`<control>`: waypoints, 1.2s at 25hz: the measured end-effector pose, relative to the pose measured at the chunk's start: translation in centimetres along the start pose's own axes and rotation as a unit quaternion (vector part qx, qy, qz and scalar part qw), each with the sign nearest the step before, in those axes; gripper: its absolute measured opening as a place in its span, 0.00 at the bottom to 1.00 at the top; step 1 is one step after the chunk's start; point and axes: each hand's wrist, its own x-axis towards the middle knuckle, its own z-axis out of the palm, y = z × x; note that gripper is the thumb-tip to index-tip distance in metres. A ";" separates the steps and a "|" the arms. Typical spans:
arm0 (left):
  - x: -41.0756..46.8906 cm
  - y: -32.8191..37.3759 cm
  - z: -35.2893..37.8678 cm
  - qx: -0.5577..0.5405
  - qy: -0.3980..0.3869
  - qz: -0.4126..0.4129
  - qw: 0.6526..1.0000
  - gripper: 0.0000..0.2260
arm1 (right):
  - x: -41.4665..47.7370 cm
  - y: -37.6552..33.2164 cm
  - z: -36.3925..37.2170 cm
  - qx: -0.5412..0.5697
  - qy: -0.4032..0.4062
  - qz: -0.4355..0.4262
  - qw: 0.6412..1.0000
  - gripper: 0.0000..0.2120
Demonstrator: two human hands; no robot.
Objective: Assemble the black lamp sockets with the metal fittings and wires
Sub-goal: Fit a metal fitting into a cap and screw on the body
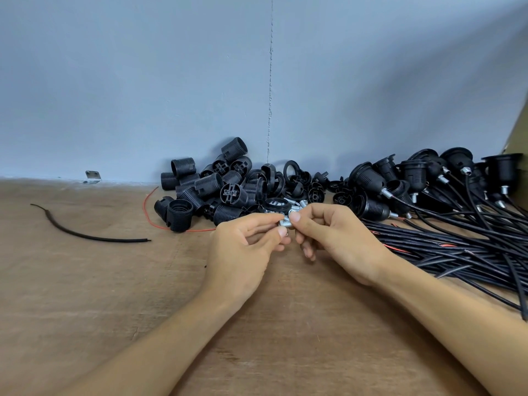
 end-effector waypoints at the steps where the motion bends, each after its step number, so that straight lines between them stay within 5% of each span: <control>1: 0.0 0.0 0.0 0.004 -0.003 0.004 1.000 0.17 | 0.0 -0.1 0.0 -0.011 0.004 0.002 1.000 0.17; 7: 0.0 0.4 0.1 0.032 -0.005 0.023 0.999 0.22 | 0.1 0.1 0.3 -0.086 0.021 0.047 0.995 0.29; 11: 0.0 0.0 0.0 0.035 0.016 0.034 0.999 0.20 | 0.1 0.0 -0.2 0.023 -0.025 0.022 0.999 0.12; 15: 0.1 -0.1 0.0 0.039 0.021 0.031 0.999 0.21 | 0.4 0.0 -0.6 -0.001 -0.015 0.072 0.997 0.25; 18: 0.1 -0.1 0.1 0.038 0.018 0.036 0.998 0.20 | 0.3 -0.1 -0.7 0.028 -0.048 0.058 0.997 0.19; 21: 0.0 0.0 0.0 0.050 0.025 0.031 0.998 0.19 | 0.3 -0.1 -0.8 0.007 -0.039 0.102 0.994 0.28; 24: 0.0 0.0 0.0 0.051 0.021 0.035 0.998 0.21 | 0.3 -0.1 -0.8 0.033 -0.073 0.087 0.993 0.20; 28: 0.1 0.0 0.0 0.061 0.021 0.028 0.998 0.20 | 0.4 0.0 -0.7 0.048 -0.050 0.127 0.989 0.26; 30: 0.1 -0.1 0.1 0.055 0.018 0.025 0.998 0.21 | 0.4 0.0 -0.9 0.077 -0.065 0.109 0.989 0.17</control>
